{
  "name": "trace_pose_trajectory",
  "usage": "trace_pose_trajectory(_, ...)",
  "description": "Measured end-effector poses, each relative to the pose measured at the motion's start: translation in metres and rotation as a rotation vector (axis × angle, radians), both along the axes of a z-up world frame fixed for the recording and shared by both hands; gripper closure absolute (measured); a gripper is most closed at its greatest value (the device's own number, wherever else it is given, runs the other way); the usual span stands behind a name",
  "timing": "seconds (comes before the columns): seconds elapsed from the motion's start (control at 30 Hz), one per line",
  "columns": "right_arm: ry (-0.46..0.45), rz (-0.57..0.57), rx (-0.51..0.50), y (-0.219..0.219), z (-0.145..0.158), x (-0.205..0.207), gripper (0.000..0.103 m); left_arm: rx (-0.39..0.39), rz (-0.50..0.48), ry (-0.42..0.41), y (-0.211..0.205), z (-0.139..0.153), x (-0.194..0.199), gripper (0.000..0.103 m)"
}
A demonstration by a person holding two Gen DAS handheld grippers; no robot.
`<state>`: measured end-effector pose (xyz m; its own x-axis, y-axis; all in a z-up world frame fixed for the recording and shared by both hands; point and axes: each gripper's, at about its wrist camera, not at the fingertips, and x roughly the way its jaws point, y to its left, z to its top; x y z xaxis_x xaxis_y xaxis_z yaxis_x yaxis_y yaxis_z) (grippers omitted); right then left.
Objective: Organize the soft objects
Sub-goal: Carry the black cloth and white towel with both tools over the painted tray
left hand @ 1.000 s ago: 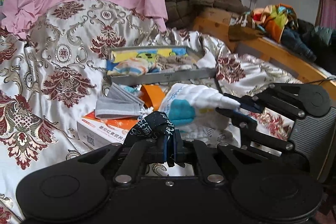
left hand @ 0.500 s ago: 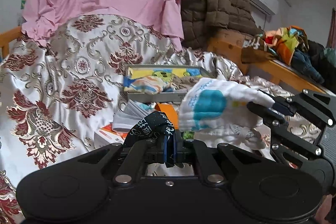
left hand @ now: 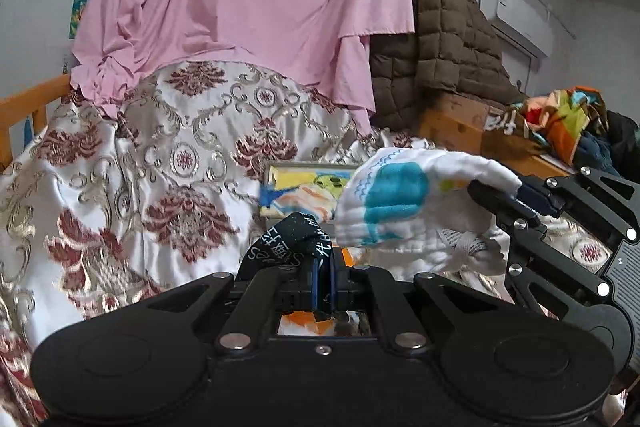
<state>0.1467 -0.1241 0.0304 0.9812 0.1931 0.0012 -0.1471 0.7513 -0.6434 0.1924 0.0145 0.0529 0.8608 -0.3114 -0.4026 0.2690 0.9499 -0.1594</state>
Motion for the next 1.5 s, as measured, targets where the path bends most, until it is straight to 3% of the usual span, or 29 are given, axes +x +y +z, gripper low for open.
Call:
trace_pose_trajectory(0.23, -0.033, -0.014, 0.022, -0.013, 0.019, 0.065, 0.091, -0.003, 0.020, -0.045, -0.003, 0.030, 0.053, 0.098)
trace_pose_trajectory(0.4, 0.027, -0.069, 0.132, -0.043, 0.024, 0.143, 0.091, -0.018, 0.040, -0.046, -0.013, 0.039, 0.131, 0.098)
trace_pose_trajectory(0.63, 0.075, -0.128, 0.208, -0.076, 0.023, 0.245, 0.091, -0.036, 0.050, -0.007, -0.047, 0.022, 0.243, 0.098)
trace_pose_trajectory(0.83, 0.165, -0.191, 0.357, -0.120, 0.003, 0.295, 0.091, 0.010, 0.005, 0.024, -0.092, -0.008, 0.313, 0.098)
trace_pose_trajectory(1.13, 0.310, -0.298, 0.539, -0.187, -0.021, 0.331, 0.091, -0.005, -0.051, 0.082, -0.151, -0.054, 0.363, 0.098)
trace_pose_trajectory(1.5, 0.475, -0.353, 0.561, -0.206, -0.052, 0.343, 0.090, 0.004, -0.071, 0.141, -0.188, -0.078, 0.376, 0.098)
